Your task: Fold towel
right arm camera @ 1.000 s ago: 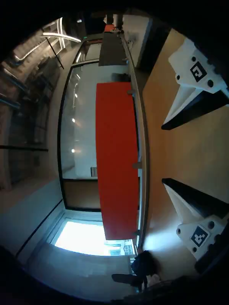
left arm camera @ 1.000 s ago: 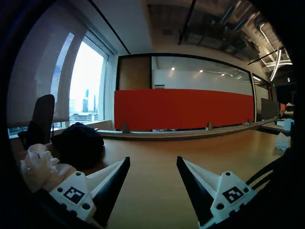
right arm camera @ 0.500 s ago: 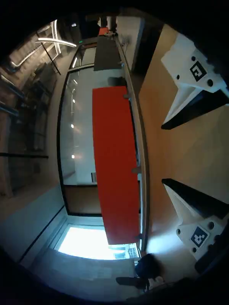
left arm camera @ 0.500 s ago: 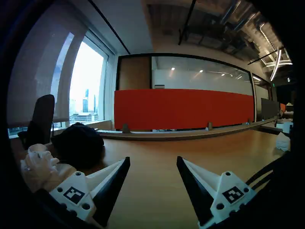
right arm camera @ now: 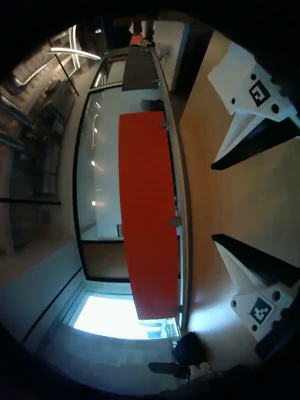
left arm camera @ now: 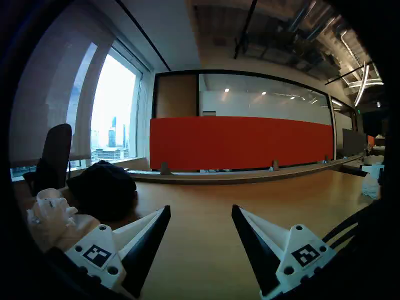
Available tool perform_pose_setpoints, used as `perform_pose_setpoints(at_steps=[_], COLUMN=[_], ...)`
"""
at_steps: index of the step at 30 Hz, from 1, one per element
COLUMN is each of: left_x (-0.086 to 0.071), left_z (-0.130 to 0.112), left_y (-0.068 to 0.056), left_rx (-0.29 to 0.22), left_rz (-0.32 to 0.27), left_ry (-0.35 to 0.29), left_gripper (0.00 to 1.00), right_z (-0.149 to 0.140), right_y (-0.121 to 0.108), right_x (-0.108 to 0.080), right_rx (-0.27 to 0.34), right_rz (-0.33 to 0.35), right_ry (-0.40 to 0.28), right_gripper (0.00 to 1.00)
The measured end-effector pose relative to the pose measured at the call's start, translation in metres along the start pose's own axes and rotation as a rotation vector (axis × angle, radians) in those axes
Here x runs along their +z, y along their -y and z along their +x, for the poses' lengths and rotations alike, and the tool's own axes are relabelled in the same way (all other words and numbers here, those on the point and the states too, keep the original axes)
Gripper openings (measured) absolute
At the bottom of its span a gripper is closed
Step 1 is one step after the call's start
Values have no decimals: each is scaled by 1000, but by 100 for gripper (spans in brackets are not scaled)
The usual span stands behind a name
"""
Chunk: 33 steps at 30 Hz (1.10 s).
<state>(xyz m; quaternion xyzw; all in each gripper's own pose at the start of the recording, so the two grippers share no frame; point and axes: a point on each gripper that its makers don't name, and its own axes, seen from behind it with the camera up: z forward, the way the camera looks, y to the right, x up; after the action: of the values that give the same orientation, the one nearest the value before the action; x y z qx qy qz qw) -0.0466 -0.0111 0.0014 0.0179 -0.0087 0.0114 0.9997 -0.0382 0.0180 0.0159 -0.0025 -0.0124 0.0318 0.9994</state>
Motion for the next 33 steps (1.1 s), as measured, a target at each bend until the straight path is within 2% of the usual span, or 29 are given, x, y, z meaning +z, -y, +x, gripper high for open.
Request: perform_pose_setpoints(at_steps=[9, 18, 33], left_x=[0, 0, 0], left_z=[0, 0, 0], left_y=[0, 0, 0], left_rx=[0, 0, 0], left_rz=[0, 0, 0], left_ry=[0, 0, 0], left_gripper=[90, 90, 90], right_z=[2, 0, 0], right_y=[3, 15, 16], right_x=[-4, -9, -10], right_rx=[-18, -68, -70], right_rz=[10, 37, 29], right_ry=[-16, -13, -12], right_gripper=[99, 99, 99])
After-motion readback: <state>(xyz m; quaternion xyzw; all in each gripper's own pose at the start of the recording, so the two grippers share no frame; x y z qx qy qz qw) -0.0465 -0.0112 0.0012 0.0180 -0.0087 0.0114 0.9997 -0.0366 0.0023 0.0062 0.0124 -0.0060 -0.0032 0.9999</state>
